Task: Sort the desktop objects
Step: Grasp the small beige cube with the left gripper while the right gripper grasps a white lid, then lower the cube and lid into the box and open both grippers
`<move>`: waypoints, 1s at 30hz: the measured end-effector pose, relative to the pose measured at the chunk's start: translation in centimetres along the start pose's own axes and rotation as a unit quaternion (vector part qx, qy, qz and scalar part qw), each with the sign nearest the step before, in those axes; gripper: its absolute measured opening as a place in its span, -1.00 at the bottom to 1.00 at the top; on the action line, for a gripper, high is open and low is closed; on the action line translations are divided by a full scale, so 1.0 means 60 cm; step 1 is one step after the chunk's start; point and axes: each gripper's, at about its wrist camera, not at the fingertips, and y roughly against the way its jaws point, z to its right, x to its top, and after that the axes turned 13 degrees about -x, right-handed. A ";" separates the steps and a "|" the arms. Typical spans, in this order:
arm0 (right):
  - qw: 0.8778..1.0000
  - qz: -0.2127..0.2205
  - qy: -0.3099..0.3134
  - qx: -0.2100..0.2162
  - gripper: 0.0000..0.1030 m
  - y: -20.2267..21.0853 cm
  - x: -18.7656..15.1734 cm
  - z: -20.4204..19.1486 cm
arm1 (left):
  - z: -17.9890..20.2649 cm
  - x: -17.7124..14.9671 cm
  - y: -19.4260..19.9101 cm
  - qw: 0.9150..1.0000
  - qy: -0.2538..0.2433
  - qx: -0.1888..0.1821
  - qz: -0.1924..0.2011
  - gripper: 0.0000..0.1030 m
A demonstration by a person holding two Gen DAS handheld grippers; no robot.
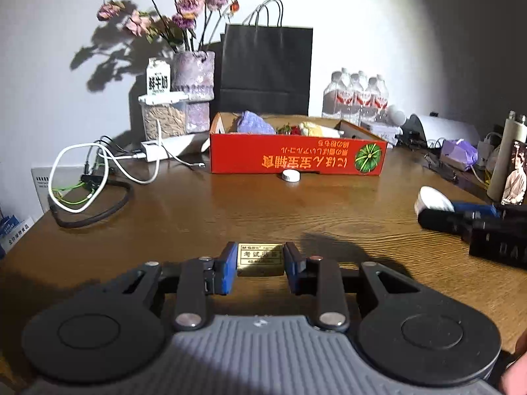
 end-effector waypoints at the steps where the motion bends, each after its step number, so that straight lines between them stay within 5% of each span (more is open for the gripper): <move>1: 1.000 -0.003 -0.001 0.001 -0.25 -0.010 0.005 0.001 | -0.006 0.005 -0.007 1.000 0.003 -0.002 -0.001 -0.40; 11: 1.000 -0.016 -0.023 0.014 -0.25 -0.185 0.166 0.019 | -0.053 0.184 -0.139 0.998 -0.011 -0.060 -0.006 -0.40; 20: 0.990 -0.132 -0.019 0.040 -0.25 -0.447 0.299 0.008 | -0.094 0.322 -0.368 0.996 -0.021 -0.057 -0.069 -0.40; 28: 0.970 -0.226 -0.051 0.070 -0.24 -0.621 0.314 -0.017 | -0.158 0.354 -0.530 0.986 0.029 -0.056 -0.156 -0.39; 29: 0.969 -0.232 -0.051 0.066 -0.21 -0.636 0.313 -0.023 | -0.159 0.354 -0.541 0.985 0.022 -0.058 -0.161 -0.25; 30: 0.968 -0.239 -0.050 0.061 -0.14 -0.650 0.310 -0.029 | -0.157 0.354 -0.549 0.985 0.010 -0.060 -0.164 0.10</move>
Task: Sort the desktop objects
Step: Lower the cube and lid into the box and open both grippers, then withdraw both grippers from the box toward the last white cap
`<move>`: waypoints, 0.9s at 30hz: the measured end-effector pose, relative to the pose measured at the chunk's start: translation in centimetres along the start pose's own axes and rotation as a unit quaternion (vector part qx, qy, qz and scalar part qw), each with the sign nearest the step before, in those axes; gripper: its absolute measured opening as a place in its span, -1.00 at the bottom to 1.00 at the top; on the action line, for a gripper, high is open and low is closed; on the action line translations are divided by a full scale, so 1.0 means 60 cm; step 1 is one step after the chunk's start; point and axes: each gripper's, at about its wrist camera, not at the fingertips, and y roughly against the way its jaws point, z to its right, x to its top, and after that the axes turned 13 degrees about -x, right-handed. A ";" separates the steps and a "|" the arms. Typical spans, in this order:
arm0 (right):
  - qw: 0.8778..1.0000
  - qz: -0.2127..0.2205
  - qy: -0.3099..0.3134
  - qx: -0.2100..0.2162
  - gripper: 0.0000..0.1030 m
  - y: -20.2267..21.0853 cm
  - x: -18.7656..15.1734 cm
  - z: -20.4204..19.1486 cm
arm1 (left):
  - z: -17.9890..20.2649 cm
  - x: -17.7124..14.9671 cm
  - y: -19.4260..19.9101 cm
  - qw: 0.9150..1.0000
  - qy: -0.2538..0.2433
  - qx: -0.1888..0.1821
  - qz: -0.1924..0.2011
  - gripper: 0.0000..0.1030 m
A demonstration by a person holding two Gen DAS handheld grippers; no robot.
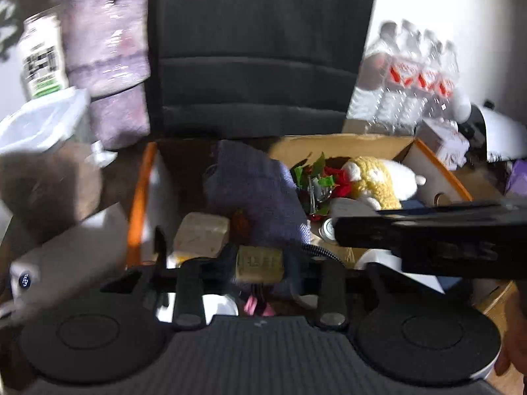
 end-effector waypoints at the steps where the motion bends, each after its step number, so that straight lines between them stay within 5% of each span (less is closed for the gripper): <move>1: 1.000 -0.006 -0.005 -0.011 0.01 -0.008 0.000 -0.001 | 0.002 0.003 -0.006 1.000 -0.014 0.005 -0.002 0.25; 4: 1.000 -0.007 -0.012 -0.017 0.09 -0.014 0.001 0.003 | 0.004 0.006 -0.006 0.999 -0.034 0.023 -0.001 0.31; 15: 0.997 0.039 -0.006 -0.063 0.33 0.085 -0.031 0.031 | 0.006 0.005 0.058 0.999 0.014 0.033 0.017 0.72; 18: 0.994 0.056 0.002 -0.093 0.33 0.111 -0.060 0.035 | 0.035 -0.009 0.083 0.998 -0.007 0.058 0.033 1.00; 27: 0.971 0.156 0.048 -0.173 0.54 0.217 -0.203 0.028 | 0.077 -0.104 0.175 0.993 0.005 0.075 0.089 1.00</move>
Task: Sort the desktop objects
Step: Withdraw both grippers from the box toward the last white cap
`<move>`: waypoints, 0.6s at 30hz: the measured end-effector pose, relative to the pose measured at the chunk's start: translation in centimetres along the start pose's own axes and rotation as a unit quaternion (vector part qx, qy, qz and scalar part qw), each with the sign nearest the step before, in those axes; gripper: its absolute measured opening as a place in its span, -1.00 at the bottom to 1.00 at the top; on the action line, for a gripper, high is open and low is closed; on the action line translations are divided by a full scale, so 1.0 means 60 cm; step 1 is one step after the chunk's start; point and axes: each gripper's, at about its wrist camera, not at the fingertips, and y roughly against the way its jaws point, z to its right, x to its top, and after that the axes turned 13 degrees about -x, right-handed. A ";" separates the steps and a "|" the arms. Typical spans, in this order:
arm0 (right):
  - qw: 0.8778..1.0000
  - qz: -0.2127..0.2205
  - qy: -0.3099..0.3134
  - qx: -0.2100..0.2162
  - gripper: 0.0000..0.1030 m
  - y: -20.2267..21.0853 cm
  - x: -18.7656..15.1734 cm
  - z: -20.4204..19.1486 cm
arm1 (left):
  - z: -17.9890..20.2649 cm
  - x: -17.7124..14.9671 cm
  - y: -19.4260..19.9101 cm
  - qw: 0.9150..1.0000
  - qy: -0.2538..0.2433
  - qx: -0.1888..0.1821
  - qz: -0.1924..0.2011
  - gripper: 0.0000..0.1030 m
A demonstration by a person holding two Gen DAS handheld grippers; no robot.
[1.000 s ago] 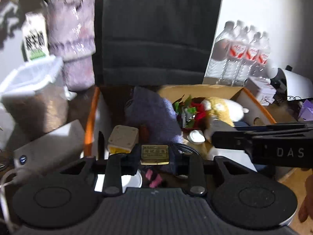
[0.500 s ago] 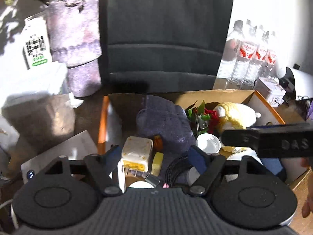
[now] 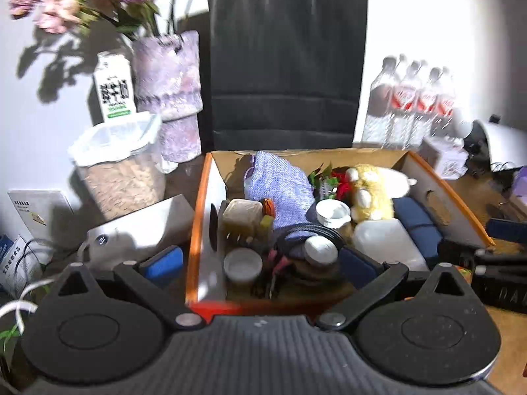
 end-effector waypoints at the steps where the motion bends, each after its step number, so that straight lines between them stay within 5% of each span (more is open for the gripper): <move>1: 1.000 0.007 0.004 0.001 0.58 0.017 -0.017 0.000 | 0.002 -0.014 0.017 1.000 0.003 0.000 0.012 1.00; 5: 0.999 0.021 0.009 0.033 0.67 0.079 -0.097 0.006 | 0.016 -0.087 0.083 0.999 0.014 -0.012 0.041 1.00; 10: 0.999 0.025 0.032 0.008 0.68 0.131 -0.179 0.012 | 0.036 -0.186 0.136 1.000 -0.004 -0.004 0.018 1.00; 18: 0.999 0.019 -0.002 0.050 0.76 0.231 -0.273 0.039 | 0.064 -0.318 0.217 0.999 0.034 0.004 0.029 1.00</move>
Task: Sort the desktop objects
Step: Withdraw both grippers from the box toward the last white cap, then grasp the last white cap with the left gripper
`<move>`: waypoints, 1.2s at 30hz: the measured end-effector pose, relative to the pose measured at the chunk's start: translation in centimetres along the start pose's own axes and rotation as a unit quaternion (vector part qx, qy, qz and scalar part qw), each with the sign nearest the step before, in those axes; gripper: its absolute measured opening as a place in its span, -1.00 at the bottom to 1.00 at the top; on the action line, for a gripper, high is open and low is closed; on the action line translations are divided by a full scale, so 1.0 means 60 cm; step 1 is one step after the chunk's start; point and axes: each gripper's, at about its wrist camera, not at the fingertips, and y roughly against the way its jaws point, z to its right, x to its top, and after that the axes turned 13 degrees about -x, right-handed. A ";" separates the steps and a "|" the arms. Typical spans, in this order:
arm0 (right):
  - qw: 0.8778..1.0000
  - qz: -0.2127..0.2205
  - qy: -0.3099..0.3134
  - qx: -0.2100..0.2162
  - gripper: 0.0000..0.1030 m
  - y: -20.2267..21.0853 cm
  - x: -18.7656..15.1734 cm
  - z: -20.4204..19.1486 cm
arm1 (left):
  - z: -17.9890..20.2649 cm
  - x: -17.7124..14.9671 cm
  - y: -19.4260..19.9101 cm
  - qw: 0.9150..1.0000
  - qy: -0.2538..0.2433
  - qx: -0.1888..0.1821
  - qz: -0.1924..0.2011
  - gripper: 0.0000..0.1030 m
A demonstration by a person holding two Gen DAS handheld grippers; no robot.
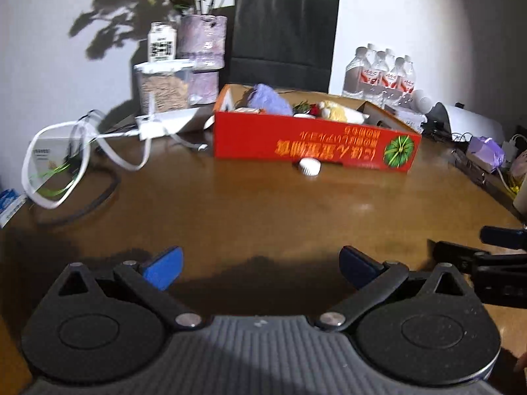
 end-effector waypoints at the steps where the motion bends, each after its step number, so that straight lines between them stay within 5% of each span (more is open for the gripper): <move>1: 1.000 0.011 0.008 -0.013 0.82 0.012 -0.009 -0.002 | 0.002 -0.010 0.010 1.000 0.000 0.007 0.003 1.00; 6: 0.999 0.020 0.021 -0.022 0.89 0.040 -0.037 -0.003 | 0.002 -0.053 0.049 1.000 0.015 0.008 0.012 1.00; 18: 1.000 0.000 0.009 -0.010 0.89 0.023 -0.032 0.007 | 0.013 -0.039 0.021 1.000 0.000 -0.013 -0.005 1.00; 36: 0.999 -0.046 -0.016 0.010 0.85 -0.173 0.106 0.012 | 0.015 0.096 -0.184 0.995 -0.065 -0.049 -0.053 0.98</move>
